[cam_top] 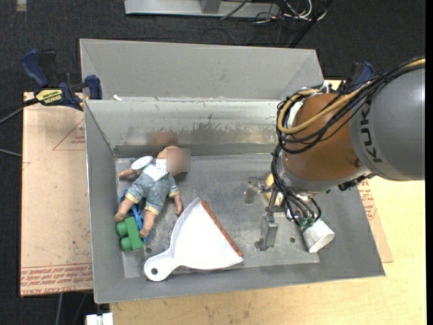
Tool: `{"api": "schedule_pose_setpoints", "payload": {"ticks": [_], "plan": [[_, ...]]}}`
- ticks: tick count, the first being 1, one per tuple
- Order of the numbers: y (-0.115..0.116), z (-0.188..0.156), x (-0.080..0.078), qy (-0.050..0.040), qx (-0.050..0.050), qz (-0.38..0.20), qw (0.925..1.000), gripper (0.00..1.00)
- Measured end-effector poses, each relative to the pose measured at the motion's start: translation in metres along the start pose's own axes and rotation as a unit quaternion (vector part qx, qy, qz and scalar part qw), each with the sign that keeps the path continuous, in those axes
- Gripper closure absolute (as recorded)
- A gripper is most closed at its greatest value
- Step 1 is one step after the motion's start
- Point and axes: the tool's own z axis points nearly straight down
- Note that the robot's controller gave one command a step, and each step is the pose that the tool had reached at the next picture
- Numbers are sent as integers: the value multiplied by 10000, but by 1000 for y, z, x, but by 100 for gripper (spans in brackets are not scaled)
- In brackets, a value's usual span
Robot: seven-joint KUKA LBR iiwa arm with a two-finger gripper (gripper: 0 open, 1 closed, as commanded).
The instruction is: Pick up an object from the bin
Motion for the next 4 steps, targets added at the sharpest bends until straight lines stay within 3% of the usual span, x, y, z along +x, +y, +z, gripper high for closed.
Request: {"api": "schedule_pose_setpoints", "payload": {"ticks": [1, 2, 3, 4], "plan": [[0, -4, -2, -39, 0, 0, 10000, 0], [22, 22, 10, -75, 11, -478, 9988, 0], [50, 62, 16, -24, -8, -1606, 9870, 0], [37, 65, 21, -58, 2, -1880, 9821, 0]]}}
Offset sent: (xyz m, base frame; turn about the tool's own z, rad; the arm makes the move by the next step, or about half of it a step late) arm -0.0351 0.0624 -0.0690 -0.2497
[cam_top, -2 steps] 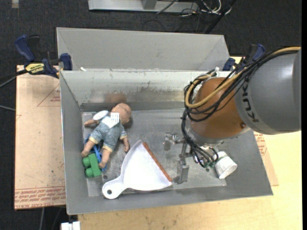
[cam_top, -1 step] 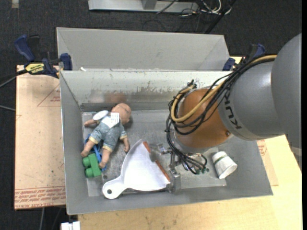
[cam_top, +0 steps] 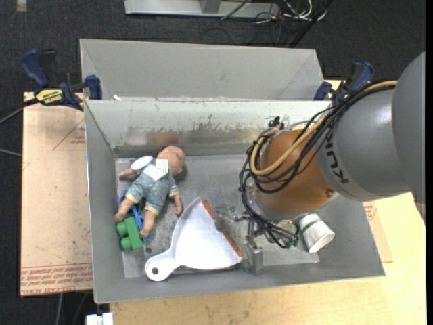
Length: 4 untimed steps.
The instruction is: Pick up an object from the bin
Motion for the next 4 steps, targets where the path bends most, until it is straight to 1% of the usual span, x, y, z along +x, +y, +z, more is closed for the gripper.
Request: {"api": "schedule_pose_setpoints", "payload": {"ticks": [1, 2, 4], "plan": [[15, -5, -4, -9, 9, -1285, 9917, 0], [31, 4, -3, 10, -10, -590, 9983, 100], [31, 4, -3, 8, -11, -591, 9982, 100]]}}
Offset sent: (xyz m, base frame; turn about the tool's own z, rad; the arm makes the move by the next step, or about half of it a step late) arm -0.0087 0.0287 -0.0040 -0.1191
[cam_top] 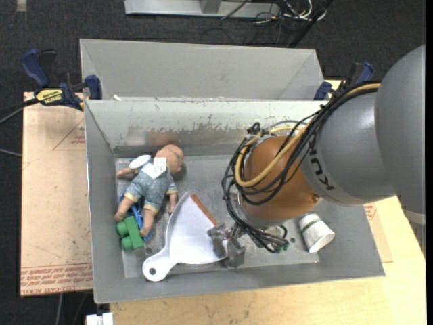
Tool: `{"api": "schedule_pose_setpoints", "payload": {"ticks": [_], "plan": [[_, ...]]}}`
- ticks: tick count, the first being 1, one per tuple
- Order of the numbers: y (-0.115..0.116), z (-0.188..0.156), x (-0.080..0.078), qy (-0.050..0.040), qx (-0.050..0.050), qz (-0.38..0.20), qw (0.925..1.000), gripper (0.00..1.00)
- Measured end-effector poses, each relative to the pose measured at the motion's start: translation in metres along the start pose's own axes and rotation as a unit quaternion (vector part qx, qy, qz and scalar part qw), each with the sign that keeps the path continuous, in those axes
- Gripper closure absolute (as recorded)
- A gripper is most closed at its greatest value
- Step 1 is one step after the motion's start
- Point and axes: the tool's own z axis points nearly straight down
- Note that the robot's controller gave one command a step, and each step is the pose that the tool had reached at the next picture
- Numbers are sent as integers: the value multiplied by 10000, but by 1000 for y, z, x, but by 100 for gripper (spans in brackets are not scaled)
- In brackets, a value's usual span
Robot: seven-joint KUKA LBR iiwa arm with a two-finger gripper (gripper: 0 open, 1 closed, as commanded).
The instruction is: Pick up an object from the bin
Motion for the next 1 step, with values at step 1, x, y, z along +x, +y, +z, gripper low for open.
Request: {"api": "schedule_pose_setpoints", "payload": {"ticks": [1], "plan": [[0, 0, 0, 0, 0, 2, 10000, 100]]}}
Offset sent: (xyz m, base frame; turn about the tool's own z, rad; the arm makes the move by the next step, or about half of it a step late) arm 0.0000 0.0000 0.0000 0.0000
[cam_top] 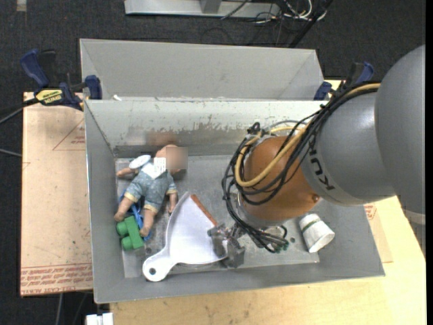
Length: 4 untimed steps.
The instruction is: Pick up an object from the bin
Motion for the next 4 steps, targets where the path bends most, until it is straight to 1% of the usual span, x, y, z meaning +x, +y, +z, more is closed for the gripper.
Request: {"api": "schedule_pose_setpoints", "payload": {"ticks": [3, 4], "plan": [[0, 0, 0, 0, 0, 3, 10000, 100], [-1, -1, -3, -64, 21, 5, 10000, 0]]}}
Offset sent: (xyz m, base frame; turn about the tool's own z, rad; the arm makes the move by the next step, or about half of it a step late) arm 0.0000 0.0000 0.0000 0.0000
